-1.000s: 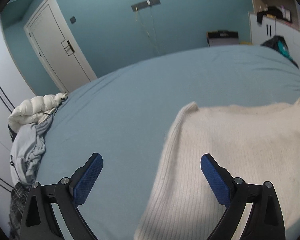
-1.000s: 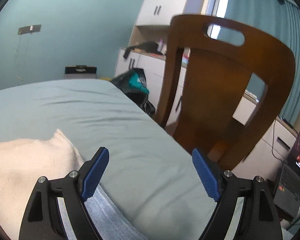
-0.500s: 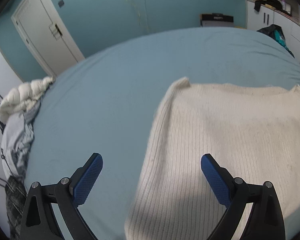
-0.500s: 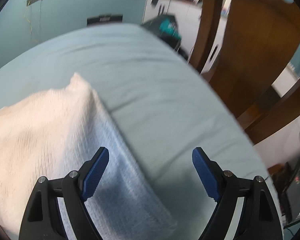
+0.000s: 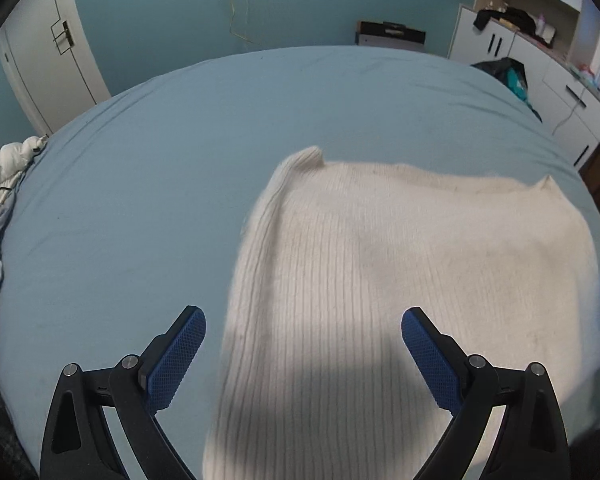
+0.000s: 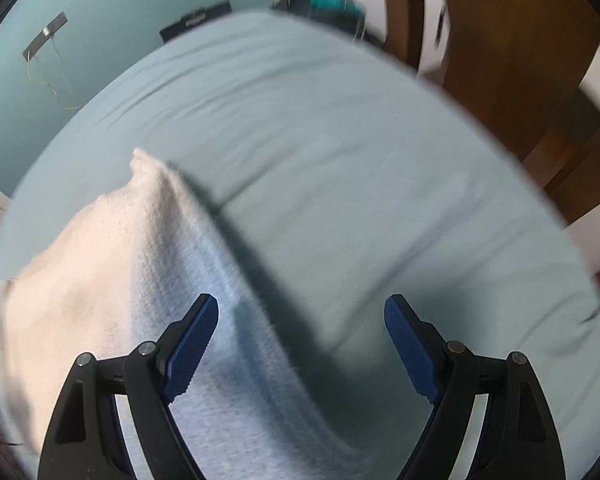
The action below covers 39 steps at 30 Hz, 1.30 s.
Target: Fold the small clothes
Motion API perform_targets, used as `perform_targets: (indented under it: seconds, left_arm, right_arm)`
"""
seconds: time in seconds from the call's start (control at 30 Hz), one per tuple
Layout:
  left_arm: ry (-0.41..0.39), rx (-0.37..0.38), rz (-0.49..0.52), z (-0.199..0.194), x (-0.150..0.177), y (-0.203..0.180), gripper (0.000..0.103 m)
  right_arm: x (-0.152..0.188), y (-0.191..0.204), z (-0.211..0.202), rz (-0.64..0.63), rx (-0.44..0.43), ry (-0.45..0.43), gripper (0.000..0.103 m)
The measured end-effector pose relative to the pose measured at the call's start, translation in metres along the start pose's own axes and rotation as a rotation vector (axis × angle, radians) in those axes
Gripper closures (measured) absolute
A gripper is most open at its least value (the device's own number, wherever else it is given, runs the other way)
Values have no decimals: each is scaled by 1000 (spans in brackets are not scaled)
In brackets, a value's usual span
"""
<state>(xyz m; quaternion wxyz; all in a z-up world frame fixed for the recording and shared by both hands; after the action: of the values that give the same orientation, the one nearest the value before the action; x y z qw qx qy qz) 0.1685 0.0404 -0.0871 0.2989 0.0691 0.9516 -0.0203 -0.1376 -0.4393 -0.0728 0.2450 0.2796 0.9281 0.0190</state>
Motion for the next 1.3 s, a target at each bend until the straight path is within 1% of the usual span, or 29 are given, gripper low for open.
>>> perform_targets:
  seconds: [0.07, 0.13, 0.2, 0.27, 0.3, 0.33, 0.4, 0.43, 0.47, 0.5, 0.53, 0.57, 0.6, 0.63, 0.67, 0.77, 0.83, 0.87, 0.93, 0.97, 1.0, 1.07, 1.13, 1.17, 1.2, 1.23, 1.27, 1.3]
  left_arm:
    - [4, 6, 9, 6, -1, -2, 3]
    - [22, 13, 36, 17, 1, -3, 3]
    - [30, 10, 61, 27, 2, -3, 3]
    - [52, 16, 48, 40, 3, 3, 3]
    - [67, 36, 27, 45, 3, 5, 3]
    - [93, 79, -3, 52, 5, 6, 4]
    - [141, 144, -63, 63, 8, 7, 9]
    - [162, 159, -94, 68, 9, 8, 27]
    - [176, 148, -118, 72, 10, 11, 46]
    - [178, 122, -134, 75, 10, 14, 51]
    - [174, 110, -156, 75, 9, 18, 61]
    - [169, 109, -174, 74, 8, 21, 69]
    - [159, 109, -194, 71, 7, 24, 74]
    - [150, 110, -210, 68, 5, 26, 80]
    - [141, 113, -222, 64, 5, 28, 82]
    - [100, 106, -251, 55, 1, 33, 85]
    - [84, 107, -277, 50, 0, 35, 86]
    - [87, 105, -286, 50, 1, 36, 86]
    - [89, 83, -302, 50, 3, 44, 86]
    - [87, 78, -317, 51, 4, 47, 86]
    - [91, 86, -332, 51, 5, 48, 86]
    - [113, 114, -348, 56, 4, 43, 86]
    - [126, 111, -318, 59, 11, 40, 85]
    - [126, 104, -307, 59, 12, 39, 84]
    - [129, 105, -297, 58, 12, 37, 82]
    - [135, 107, -291, 58, 11, 36, 78]
    - [148, 103, -293, 57, 10, 36, 70]
    - [156, 97, -301, 57, 7, 37, 67]
  right_arm:
    - [2, 6, 6, 10, -64, 42, 20]
    - [-1, 16, 4, -3, -98, 27, 20]
    - [-10, 23, 2, -15, -93, -8, 20]
    - [-18, 27, 7, -24, -82, -25, 20]
    - [-21, 29, 13, -30, -88, -18, 20]
    - [-22, 32, 20, -34, -104, -1, 20]
    - [-21, 38, 39, -57, -157, 55, 20]
    - [-19, 45, 47, -79, -170, 76, 20]
    - [-18, 51, 52, -101, -170, 85, 20]
    - [-18, 57, 57, -124, -163, 84, 22]
    - [-18, 63, 60, -140, -159, 76, 27]
    - [-19, 67, 61, -145, -165, 71, 47]
    - [-21, 71, 60, -142, -178, 62, 81]
    - [-22, 74, 57, -135, -175, 48, 96]
    - [-24, 73, 54, -118, -158, 24, 98]
    - [-34, 73, 34, -67, -157, -84, 100]
    - [-39, 72, 16, -30, -190, -137, 101]
    - [-42, 73, 10, -9, -205, -157, 103]
    - [-49, 66, 3, 20, -169, -219, 103]
    - [-52, 61, 1, 37, -170, -246, 103]
    - [-53, 57, 2, 54, -178, -248, 103]
    - [-50, 53, 13, 74, -191, -193, 102]
    - [-43, 54, 31, 117, -248, -76, 90]
    - [-40, 58, 43, 137, -295, -6, 66]
    - [-35, 64, 54, 152, -342, 52, 37]
    - [-32, 69, 62, 155, -372, 85, 29]
    - [-33, 73, 68, 146, -381, 106, 26]
    - [-34, 78, 73, 130, -375, 125, 26]
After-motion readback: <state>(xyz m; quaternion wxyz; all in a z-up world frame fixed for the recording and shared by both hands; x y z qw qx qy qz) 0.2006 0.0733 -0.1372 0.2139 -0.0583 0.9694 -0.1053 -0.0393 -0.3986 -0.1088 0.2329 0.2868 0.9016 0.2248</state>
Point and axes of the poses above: each gripper's, at about its wrist camera, not at the fingertips, and z roughly the way its jaws point, y to its left, x to its underside, the point moved 6 cm from there along z, roughly the way its jaws point, and after that the axes turned 6 degrees about -y, right-handed, at the moved point
